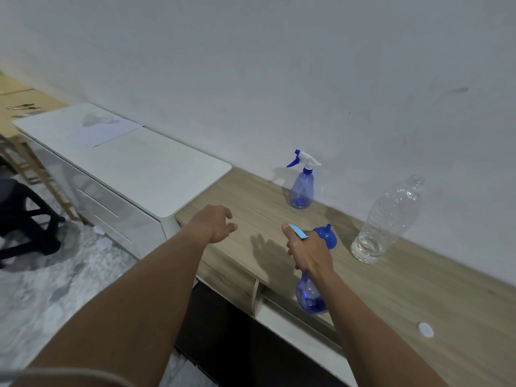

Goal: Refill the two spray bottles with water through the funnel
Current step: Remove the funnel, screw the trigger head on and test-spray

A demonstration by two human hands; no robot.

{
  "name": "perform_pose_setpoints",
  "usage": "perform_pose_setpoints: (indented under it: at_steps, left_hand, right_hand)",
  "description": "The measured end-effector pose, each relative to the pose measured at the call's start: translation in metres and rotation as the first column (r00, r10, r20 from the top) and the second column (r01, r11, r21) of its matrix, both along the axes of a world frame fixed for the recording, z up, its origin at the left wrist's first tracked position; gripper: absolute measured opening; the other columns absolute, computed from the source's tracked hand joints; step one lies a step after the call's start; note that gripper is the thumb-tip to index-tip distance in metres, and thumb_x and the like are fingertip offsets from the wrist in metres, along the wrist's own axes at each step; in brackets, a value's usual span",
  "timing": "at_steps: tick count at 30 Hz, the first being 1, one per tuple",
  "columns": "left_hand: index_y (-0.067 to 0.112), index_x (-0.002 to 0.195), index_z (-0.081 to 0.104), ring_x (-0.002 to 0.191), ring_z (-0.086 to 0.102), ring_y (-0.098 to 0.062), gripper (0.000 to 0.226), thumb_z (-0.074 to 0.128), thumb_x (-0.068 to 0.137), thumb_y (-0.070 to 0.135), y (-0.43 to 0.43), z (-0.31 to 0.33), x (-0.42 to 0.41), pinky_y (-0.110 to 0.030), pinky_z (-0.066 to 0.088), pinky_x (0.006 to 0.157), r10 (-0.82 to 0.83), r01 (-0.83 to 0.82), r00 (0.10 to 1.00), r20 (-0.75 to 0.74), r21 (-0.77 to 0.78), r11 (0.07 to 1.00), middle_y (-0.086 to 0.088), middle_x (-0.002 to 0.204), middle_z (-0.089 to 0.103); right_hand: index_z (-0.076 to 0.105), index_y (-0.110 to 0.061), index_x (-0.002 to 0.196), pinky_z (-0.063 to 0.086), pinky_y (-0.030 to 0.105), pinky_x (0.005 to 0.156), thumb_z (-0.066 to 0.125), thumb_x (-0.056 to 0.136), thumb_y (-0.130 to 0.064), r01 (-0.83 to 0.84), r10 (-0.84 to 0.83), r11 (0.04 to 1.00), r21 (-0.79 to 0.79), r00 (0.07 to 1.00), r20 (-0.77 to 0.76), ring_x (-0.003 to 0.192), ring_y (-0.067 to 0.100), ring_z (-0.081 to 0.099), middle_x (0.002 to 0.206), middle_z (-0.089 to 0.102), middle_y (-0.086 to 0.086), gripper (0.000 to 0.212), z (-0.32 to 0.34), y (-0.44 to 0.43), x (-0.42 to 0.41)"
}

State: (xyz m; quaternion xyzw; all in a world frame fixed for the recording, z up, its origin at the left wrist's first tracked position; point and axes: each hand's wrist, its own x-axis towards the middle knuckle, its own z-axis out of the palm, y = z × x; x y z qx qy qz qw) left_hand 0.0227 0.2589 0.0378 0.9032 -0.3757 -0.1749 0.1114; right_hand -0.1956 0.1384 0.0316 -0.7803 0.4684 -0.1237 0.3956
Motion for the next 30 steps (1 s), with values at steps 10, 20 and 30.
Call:
perform_pose_setpoints:
  at_steps: [10,20,30]
  left_hand:
    - [0.022,0.136,0.057,0.12,0.059,-0.024,0.05,0.059,0.094,0.049,-0.007,0.0,-0.005,-0.039,0.047,0.101,-0.017,0.016,1.0,-0.025,-0.038,0.999,-0.005,0.132,0.062]
    - [0.02,0.134,0.06,0.1,0.06,-0.014,0.067,0.084,0.072,0.011,-0.061,-0.011,0.02,-0.021,0.048,0.08,-0.205,0.16,0.924,-0.322,-0.159,0.974,-0.001,0.12,0.061]
    - [0.016,0.114,0.07,0.078,0.062,-0.012,0.066,0.084,0.049,0.02,-0.131,-0.042,0.123,-0.019,0.052,0.069,-0.383,0.21,0.825,-0.416,-0.403,0.891,-0.008,0.102,0.072]
  right_hand:
    - [0.057,-0.021,0.093,0.058,0.046,0.077,0.048,0.087,-0.055,-0.004,0.002,1.0,0.018,0.995,0.098,0.072,0.025,0.071,0.081,0.073,0.003,0.036,0.001,-0.012,0.004]
    - [0.071,-0.016,0.096,0.054,0.031,0.068,0.066,0.093,-0.028,-0.055,0.038,0.998,0.033,0.923,0.383,0.068,0.01,0.064,0.082,0.07,0.001,0.014,0.025,-0.035,0.066]
    - [0.067,-0.013,0.092,0.053,0.022,0.067,0.07,0.09,-0.013,0.107,-0.097,0.994,0.0,0.901,0.422,0.068,0.001,0.062,0.081,0.07,-0.003,0.003,0.018,-0.082,0.19]
